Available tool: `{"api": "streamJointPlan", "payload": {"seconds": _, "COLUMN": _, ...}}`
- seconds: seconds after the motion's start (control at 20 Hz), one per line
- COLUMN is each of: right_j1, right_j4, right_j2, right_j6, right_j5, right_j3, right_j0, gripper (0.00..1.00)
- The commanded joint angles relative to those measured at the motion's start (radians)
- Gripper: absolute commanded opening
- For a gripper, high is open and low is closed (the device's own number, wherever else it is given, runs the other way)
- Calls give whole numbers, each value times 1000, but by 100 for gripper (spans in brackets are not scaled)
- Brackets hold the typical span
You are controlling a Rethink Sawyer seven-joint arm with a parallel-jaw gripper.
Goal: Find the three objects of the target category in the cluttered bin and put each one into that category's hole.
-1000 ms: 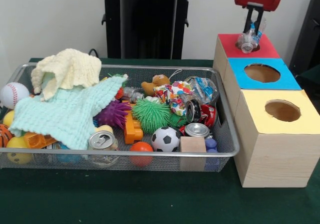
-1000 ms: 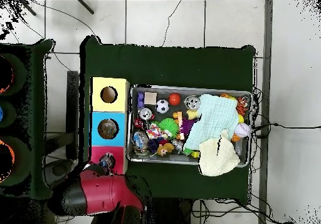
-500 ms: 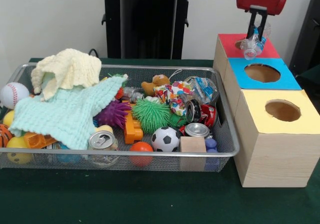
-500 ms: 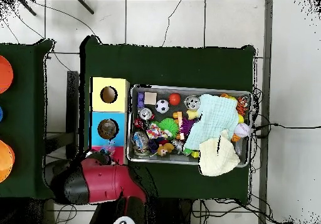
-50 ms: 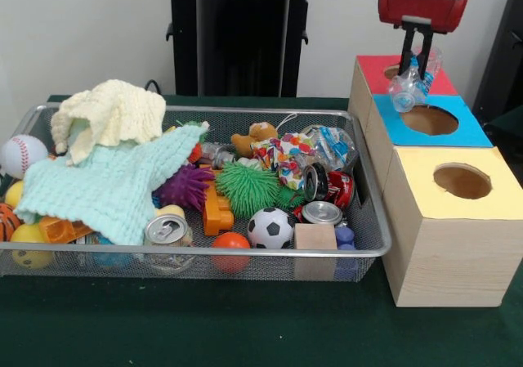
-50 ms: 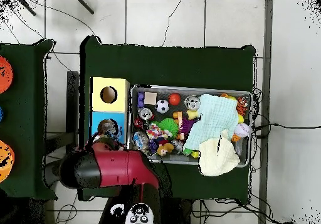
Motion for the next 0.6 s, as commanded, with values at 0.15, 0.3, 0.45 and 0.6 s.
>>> {"api": "streamJointPlan", "payload": {"seconds": 0.15, "right_j1": 84, "right_j4": -60, "right_j2": 93, "right_j6": -11, "right_j5": 47, "right_j3": -90, "right_j0": -15, "gripper": 0}}
{"api": "streamJointPlan", "payload": {"seconds": 0.3, "right_j1": 118, "right_j4": -67, "right_j2": 98, "right_j6": -5, "right_j5": 13, "right_j3": -94, "right_j0": -6, "gripper": 0}}
{"api": "streamJointPlan", "payload": {"seconds": 0.45, "right_j1": 136, "right_j4": -70, "right_j2": 93, "right_j6": 5, "right_j5": 0, "right_j3": -104, "right_j0": 9, "gripper": 0}}
{"api": "streamJointPlan", "payload": {"seconds": 0.6, "right_j1": 143, "right_j4": -66, "right_j2": 97, "right_j6": 5, "right_j5": 9, "right_j3": -118, "right_j0": 15, "gripper": 0}}
